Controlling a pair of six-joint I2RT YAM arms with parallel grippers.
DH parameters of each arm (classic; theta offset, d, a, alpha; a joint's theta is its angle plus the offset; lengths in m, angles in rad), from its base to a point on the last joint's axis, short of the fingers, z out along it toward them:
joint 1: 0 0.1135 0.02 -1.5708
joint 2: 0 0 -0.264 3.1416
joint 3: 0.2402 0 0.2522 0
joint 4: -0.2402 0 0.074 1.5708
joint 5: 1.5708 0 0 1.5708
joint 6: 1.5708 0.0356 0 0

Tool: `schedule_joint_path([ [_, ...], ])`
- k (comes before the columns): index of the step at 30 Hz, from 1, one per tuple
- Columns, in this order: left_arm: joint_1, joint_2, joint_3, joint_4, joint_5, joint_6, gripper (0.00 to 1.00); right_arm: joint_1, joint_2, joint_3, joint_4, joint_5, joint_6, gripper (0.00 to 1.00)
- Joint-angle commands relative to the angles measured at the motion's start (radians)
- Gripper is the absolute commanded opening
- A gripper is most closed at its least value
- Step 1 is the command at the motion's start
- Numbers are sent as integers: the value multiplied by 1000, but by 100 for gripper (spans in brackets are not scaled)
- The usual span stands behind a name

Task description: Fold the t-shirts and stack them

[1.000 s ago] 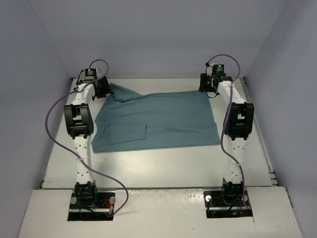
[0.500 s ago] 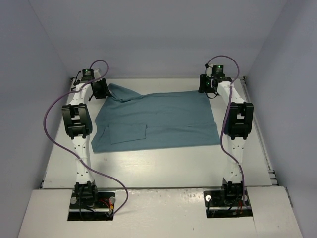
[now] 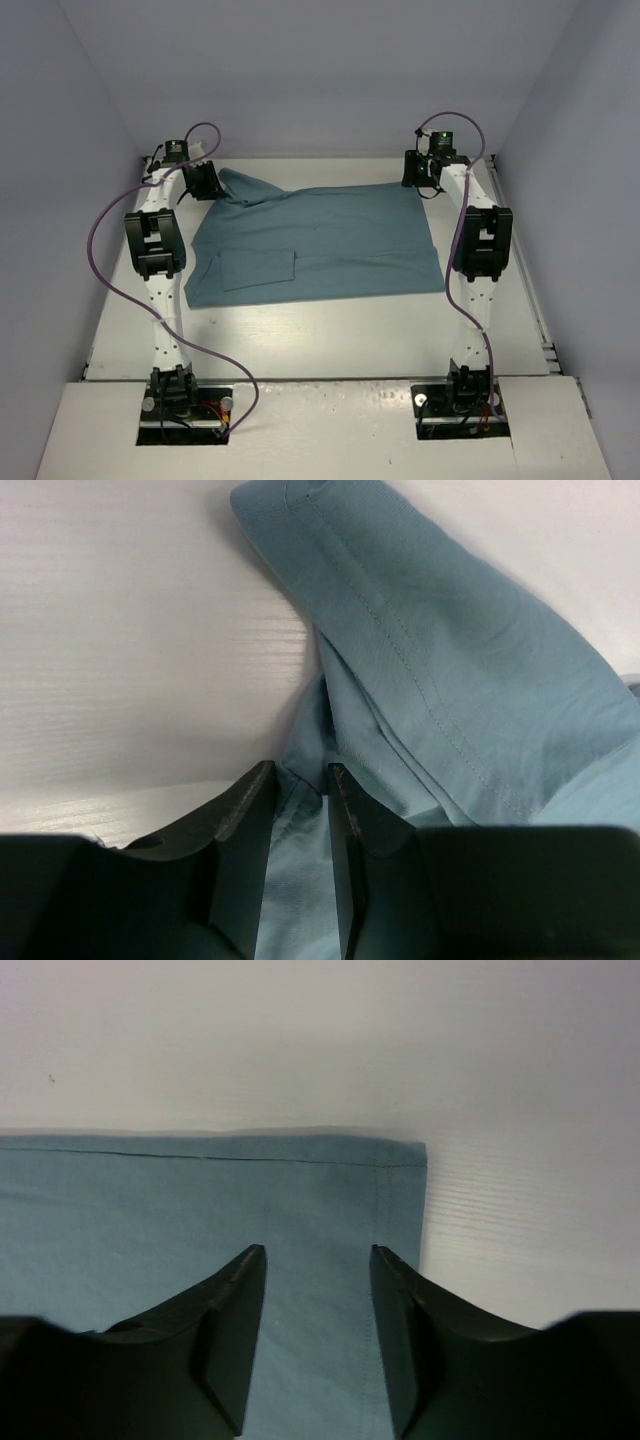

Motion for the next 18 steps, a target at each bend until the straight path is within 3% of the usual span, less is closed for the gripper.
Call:
schedule_joint_path([
  [1,5,-20,52,-1,33,11,22,-7,7,71,36,11,-12,46],
  [12,7,-34,29,35,46,-17,4,-38,129,202,37,29,-34,51],
  [18,5,-37,25,41,53,-24,0,-52,161,220,40,16,-42,52],
])
